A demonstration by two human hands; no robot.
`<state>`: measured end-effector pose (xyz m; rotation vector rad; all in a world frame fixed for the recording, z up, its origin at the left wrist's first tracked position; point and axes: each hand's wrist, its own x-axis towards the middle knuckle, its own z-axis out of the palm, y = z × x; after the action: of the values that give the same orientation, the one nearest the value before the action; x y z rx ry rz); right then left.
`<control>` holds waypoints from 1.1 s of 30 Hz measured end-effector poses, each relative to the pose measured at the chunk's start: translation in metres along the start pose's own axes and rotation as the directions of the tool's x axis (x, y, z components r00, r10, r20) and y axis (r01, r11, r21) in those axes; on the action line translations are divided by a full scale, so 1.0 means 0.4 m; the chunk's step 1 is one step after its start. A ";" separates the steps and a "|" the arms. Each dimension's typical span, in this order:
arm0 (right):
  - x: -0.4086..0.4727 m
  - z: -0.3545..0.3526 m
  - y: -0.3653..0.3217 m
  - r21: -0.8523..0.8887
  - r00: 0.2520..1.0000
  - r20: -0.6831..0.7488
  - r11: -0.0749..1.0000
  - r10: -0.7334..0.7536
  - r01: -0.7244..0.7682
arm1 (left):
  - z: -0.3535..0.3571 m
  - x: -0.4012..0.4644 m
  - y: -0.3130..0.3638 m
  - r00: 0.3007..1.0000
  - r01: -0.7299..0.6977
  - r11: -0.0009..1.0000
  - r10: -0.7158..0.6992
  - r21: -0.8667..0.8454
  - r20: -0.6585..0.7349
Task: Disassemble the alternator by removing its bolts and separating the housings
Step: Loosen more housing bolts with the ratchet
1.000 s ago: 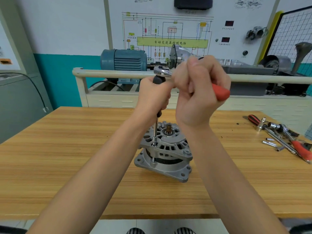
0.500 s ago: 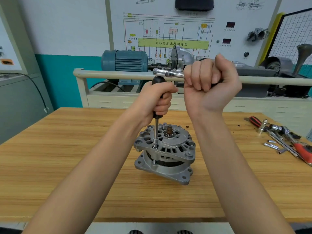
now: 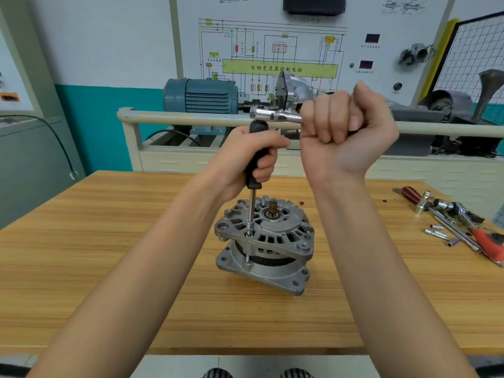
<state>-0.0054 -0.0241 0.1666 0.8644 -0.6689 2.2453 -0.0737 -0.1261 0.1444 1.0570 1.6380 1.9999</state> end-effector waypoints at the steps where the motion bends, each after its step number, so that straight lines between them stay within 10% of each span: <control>1: 0.011 -0.009 -0.004 0.081 0.996 -0.065 0.995 0.065 -0.060 | -0.007 0.000 0.004 0.998 0.022 0.999 -0.020 -0.033 0.064; 7: 0.034 -0.018 0.004 0.226 0.972 -0.187 0.969 0.142 -0.098 | 0.010 0.005 0.002 0.998 0.062 0.997 -0.063 -0.052 -0.005; 11: -0.012 0.010 0.024 -0.092 0.998 0.028 0.993 -0.065 0.067 | 0.039 0.005 -0.005 0.953 -0.018 1.000 0.019 0.006 -0.302; 16: -0.076 0.051 0.076 -0.459 0.866 0.331 0.737 -0.375 0.495 | 0.060 0.006 -0.020 0.873 -0.084 0.991 0.122 0.102 -0.473; 26: 0.020 -0.008 0.002 0.200 0.985 -0.104 0.973 0.137 -0.115 | -0.018 -0.008 0.003 0.986 0.038 0.996 -0.025 -0.080 0.164; 33: 0.001 -0.003 0.005 0.138 0.993 -0.105 0.989 0.059 -0.044 | 0.012 -0.002 -0.009 0.999 0.019 1.000 -0.020 -0.005 -0.046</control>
<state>-0.0076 -0.0245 0.1655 0.7902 -0.4990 2.3874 -0.0703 -0.1226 0.1411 0.9965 1.6592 2.0288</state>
